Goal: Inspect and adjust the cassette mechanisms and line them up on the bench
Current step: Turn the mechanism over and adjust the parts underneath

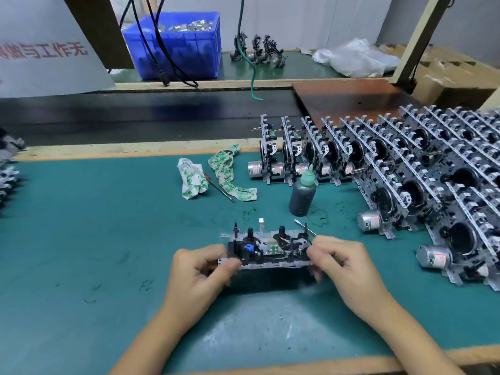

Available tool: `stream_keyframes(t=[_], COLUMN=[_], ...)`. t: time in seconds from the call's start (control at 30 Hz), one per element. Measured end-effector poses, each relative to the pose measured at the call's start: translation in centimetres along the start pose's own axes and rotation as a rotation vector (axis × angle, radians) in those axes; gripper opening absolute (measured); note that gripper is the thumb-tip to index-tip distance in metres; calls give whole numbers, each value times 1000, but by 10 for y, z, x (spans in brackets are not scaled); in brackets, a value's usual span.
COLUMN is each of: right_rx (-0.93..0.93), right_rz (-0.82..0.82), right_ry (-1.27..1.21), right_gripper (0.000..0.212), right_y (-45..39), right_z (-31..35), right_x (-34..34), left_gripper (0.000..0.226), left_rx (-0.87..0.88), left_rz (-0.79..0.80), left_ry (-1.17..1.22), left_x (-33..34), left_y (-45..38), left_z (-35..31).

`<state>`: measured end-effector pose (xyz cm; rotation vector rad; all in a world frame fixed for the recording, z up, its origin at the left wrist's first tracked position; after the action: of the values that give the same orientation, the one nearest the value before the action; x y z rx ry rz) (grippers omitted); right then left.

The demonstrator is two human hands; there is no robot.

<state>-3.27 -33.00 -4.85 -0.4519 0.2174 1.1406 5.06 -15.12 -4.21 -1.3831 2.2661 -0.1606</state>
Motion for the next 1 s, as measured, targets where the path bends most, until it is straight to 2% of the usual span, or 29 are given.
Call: stream_keyframes(t=[0.1, 0.23, 0.33, 0.47, 0.53, 0.6, 0.67, 0.77, 0.83, 0.9, 1.0], right_rx=[146, 166, 173, 47, -11, -21, 0, 34, 35, 36, 60], right_rz=[-84, -105, -56, -100, -85, -37, 81, 206, 201, 171, 172], right_ry=[-107, -9, 176, 553, 473, 240, 67, -52, -142, -223, -277], right_gripper=[59, 69, 75, 78, 64, 35, 37, 40, 39, 38, 35], right_y=[-6, -12, -19, -26, -26, -25, -25, -27, -29, -29, -28], right_z=[-6, -3, 2, 13, 12, 9, 4, -2, -2, -2, -4], right_x=[-1, -2, -1, -17, -24, -23, -9, 14, 19, 19, 21], left_gripper=[48, 60, 65, 60, 48, 30, 20, 23, 23, 23, 22], left_rx=[-24, -158, -205, -148, -75, 65, 214, 266, 272, 305, 292], left_rz=[-44, -77, -131, -249, -334, -359, -302, -66, 81, 162, 155], left_ry=[83, 128, 101, -66, -148, -248, -323, -306, -341, -394, -354], left_x=[-1, -1, -3, -19, -34, -41, -35, -6, 15, 30, 32], left_y=[0, -1, -4, -3, -3, -7, -15, -33, -40, -42, -42], left_z=[-1, 14, 23, 23, 13, -11, -38, -58, -65, -68, -66])
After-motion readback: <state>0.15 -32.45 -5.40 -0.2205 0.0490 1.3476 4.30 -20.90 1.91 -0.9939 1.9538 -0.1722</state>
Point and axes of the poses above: each hand's wrist, its own y-axis away from the middle knuckle, its own x-axis out of the palm, z = x × y, the point moved 10 cm from there along -y, towards the middle knuckle, and after that the axes turned 3 degrees about -z, right-handed, at the moved point
